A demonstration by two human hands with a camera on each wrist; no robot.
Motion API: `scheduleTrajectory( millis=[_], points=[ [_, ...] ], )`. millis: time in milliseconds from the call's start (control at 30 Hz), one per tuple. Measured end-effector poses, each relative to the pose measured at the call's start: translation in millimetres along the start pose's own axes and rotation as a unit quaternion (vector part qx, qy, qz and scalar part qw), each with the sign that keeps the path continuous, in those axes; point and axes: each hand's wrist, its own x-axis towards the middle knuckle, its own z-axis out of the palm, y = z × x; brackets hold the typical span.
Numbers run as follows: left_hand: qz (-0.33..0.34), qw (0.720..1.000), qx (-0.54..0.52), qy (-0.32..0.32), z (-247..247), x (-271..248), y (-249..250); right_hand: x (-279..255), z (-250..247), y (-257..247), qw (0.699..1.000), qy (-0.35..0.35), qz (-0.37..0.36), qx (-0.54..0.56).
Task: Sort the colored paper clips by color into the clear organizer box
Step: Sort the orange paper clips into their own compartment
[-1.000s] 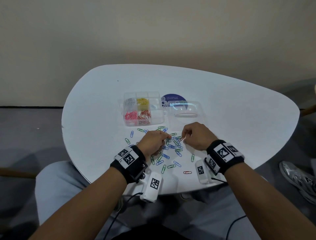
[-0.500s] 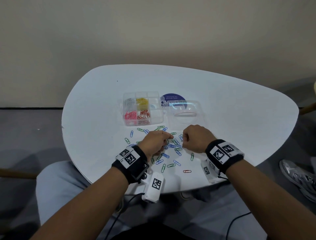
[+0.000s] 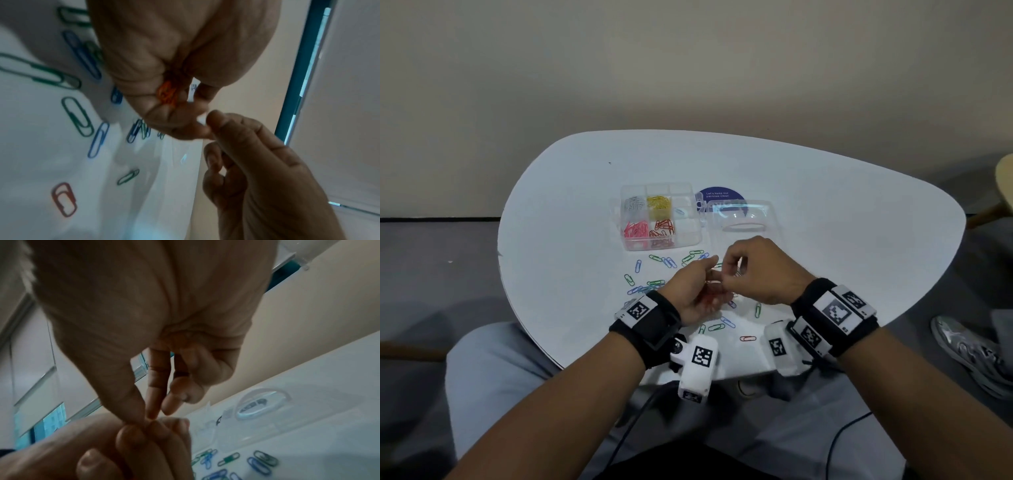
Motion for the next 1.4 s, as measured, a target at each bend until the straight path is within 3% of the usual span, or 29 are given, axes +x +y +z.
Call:
scheduleTrajectory(
  millis=[133,300,600,733,867,1067,1200,1267,1400],
  points=[
    [-0.009,0.998,-0.058,0.018,1,4,-2,-15,-4,9,0.999,-0.047,0.004,0.006],
    [0.021,0.997,-0.062,0.039,-11,-1,1,-37,10,29,0.974,-0.181,0.062,-0.119],
    [-0.002,0.989,-0.148,0.008,-28,-7,12,-41,30,26,0.965,-0.195,0.053,-0.166],
    [-0.011,0.984,-0.176,0.005,-36,-7,16,-29,28,15,0.977,-0.142,0.034,-0.154],
    [0.013,0.984,-0.175,0.034,-38,-5,18,-5,10,-18,0.999,-0.026,0.006,-0.019],
    [0.02,0.992,-0.126,-0.006,-36,-4,32,25,7,-37,0.996,0.063,-0.037,0.047],
    [0.129,0.984,-0.092,0.078,-43,4,79,27,-2,-23,0.982,0.152,-0.006,0.112],
    [0.184,0.971,-0.081,0.128,-46,8,100,22,-4,-13,0.978,0.165,0.007,0.128],
    [0.232,0.943,-0.153,0.182,-47,23,119,11,0,5,0.975,0.167,0.03,0.145]
  ],
)
